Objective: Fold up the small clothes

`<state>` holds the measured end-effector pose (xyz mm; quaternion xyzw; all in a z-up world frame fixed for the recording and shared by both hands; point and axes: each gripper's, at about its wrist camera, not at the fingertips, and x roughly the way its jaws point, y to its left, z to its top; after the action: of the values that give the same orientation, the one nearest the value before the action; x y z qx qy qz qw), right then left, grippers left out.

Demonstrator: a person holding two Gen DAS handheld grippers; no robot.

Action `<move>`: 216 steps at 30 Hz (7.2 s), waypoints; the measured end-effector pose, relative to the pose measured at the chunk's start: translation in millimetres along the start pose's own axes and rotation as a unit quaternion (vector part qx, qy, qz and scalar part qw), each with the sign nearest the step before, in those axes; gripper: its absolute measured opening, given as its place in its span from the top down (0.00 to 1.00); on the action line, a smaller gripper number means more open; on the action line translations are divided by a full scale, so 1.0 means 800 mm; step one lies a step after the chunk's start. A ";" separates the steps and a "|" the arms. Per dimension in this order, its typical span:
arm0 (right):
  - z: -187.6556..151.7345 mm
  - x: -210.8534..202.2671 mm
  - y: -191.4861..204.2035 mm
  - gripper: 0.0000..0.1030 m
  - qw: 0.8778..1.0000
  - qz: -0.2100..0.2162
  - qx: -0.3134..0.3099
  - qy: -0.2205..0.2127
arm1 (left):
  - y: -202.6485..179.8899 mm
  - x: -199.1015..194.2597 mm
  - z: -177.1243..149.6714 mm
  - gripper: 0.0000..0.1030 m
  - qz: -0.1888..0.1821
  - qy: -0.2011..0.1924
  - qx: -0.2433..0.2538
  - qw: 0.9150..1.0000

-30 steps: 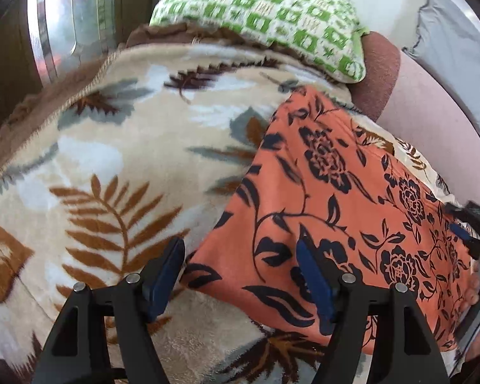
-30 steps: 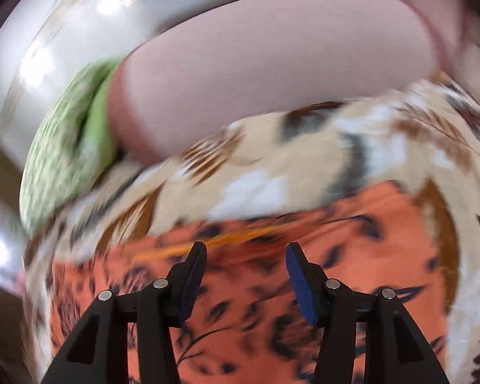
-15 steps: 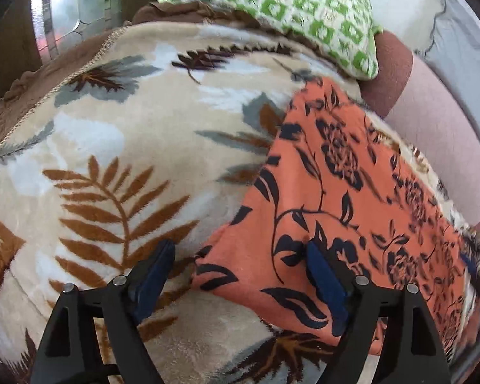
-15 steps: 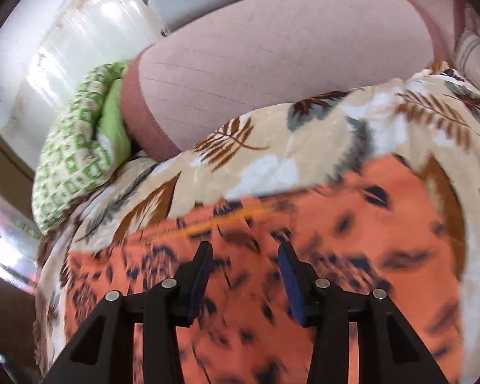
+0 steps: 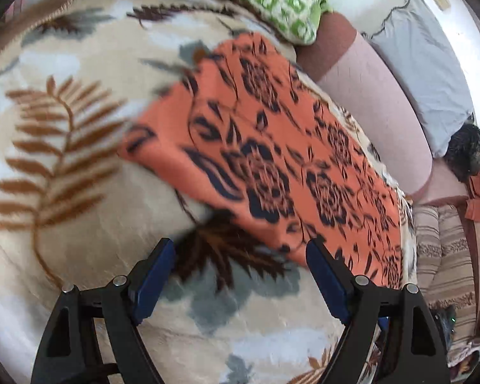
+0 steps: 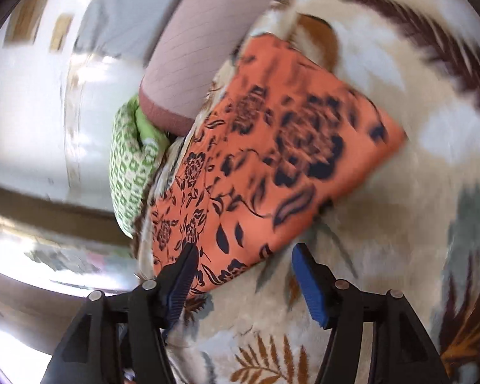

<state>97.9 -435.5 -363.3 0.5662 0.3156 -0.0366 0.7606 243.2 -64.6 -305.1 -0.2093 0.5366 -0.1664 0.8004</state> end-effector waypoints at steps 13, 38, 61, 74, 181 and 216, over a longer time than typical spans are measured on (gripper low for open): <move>0.041 0.043 -0.026 0.34 0.997 0.013 0.072 -0.020 | 0.017 0.032 0.050 0.16 -0.056 -0.052 -0.101 0.992; 0.074 0.052 0.017 0.81 0.992 -0.047 -0.043 -0.113 | 0.030 0.034 0.056 0.79 -0.058 -0.129 -0.114 0.983; -0.047 -0.091 -0.077 0.50 0.993 -0.062 0.101 -0.025 | 0.058 -0.031 -0.061 0.70 -0.039 -0.072 -0.081 0.993; -0.087 -0.137 0.065 0.66 0.980 -0.044 -0.172 -0.084 | 0.044 -0.011 -0.051 0.74 -0.036 -0.096 -0.070 0.992; 0.113 0.024 0.019 0.70 0.953 -0.260 -0.156 -0.018 | -0.189 0.067 -0.168 0.00 0.030 0.017 0.316 0.948; 0.013 -0.115 -0.041 0.32 0.945 -0.263 -0.184 0.065 | -0.195 0.060 -0.177 0.00 0.049 0.002 0.342 0.938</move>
<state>15.3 -483.9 -341.0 0.3147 0.5034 -0.1393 0.7926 123.0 -243.9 -310.1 0.1046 0.4586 -0.3007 0.8297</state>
